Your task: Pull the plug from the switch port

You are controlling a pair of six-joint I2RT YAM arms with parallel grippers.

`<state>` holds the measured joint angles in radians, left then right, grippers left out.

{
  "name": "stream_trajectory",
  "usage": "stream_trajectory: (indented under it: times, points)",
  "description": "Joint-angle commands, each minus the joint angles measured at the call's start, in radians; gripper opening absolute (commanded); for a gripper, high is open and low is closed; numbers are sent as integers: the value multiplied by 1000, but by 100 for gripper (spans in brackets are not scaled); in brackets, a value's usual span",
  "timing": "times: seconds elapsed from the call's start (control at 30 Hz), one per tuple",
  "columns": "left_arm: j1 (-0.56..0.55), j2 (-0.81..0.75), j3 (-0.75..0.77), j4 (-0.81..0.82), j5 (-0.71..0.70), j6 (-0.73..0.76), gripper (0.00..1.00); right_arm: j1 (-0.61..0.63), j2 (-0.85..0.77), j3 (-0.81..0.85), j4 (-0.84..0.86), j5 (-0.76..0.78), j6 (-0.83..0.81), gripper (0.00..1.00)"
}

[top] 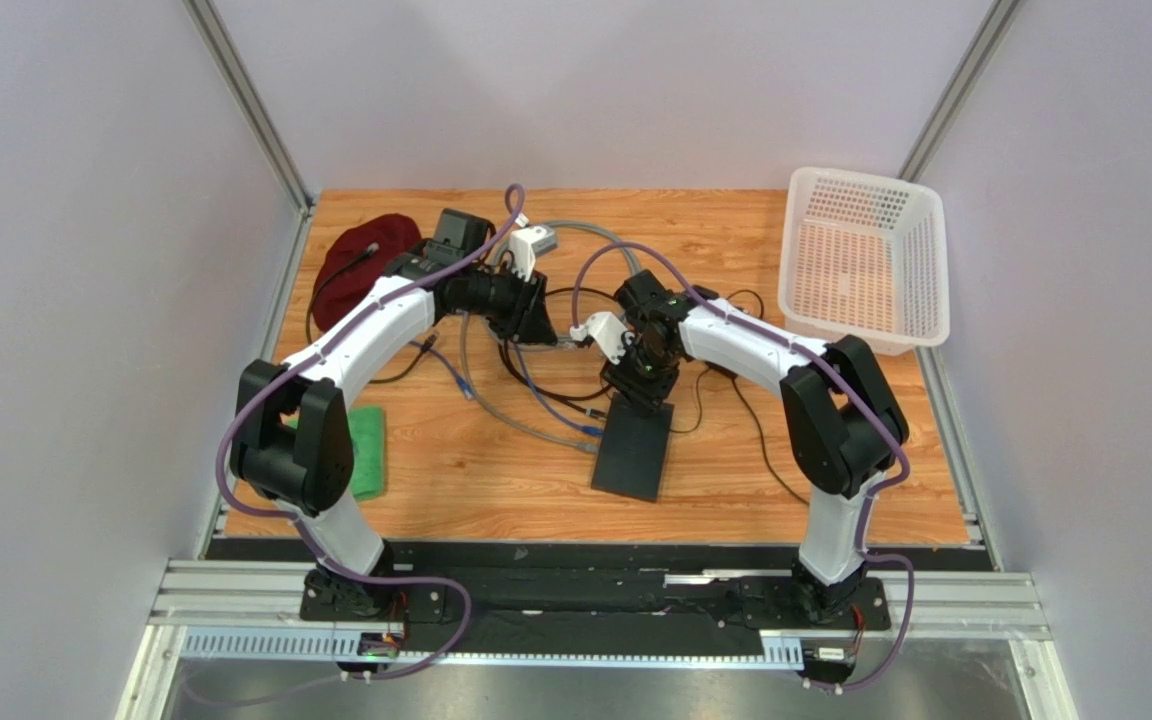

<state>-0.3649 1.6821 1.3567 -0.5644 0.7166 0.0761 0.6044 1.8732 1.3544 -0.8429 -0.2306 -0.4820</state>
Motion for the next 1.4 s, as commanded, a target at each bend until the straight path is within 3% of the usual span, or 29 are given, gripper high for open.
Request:
stream_trajectory:
  times: [0.0, 0.33, 0.47, 0.53, 0.6, 0.73, 0.87, 0.97, 1.1, 1.37]
  points:
    - [4, -18, 28, 14, 4, 4, 34, -2, 7, -20, 31, 98, -32, 28]
    - [4, 16, 58, 11, 52, 4, 34, -146, -46, 51, 54, 218, -52, 13]
    - [3, 45, 67, 11, 109, 13, 34, -305, 18, 193, 28, 209, -3, 14]
    - [1, 64, 73, 11, 130, 22, 35, -348, 41, 282, 4, 209, 64, 26]
    - [-5, 65, 79, 1, 164, 46, 36, -365, 11, 292, 4, 200, 72, 51]
    - [-34, 80, 116, -51, 219, 125, 39, -339, -94, 299, -62, 24, 94, 65]
    - [-69, 123, 156, -45, 227, 96, 39, -270, -178, 235, -139, -254, 103, 63]
    - [-74, 143, 148, 58, 239, -31, 39, -209, -230, 73, -134, -324, 92, 57]
    - [-86, 253, 173, 55, 285, -58, 39, -173, -236, -147, -88, -351, 89, 45]
    - [-85, 458, 263, -3, 317, -65, 40, -152, -169, -141, -7, -360, 120, 37]
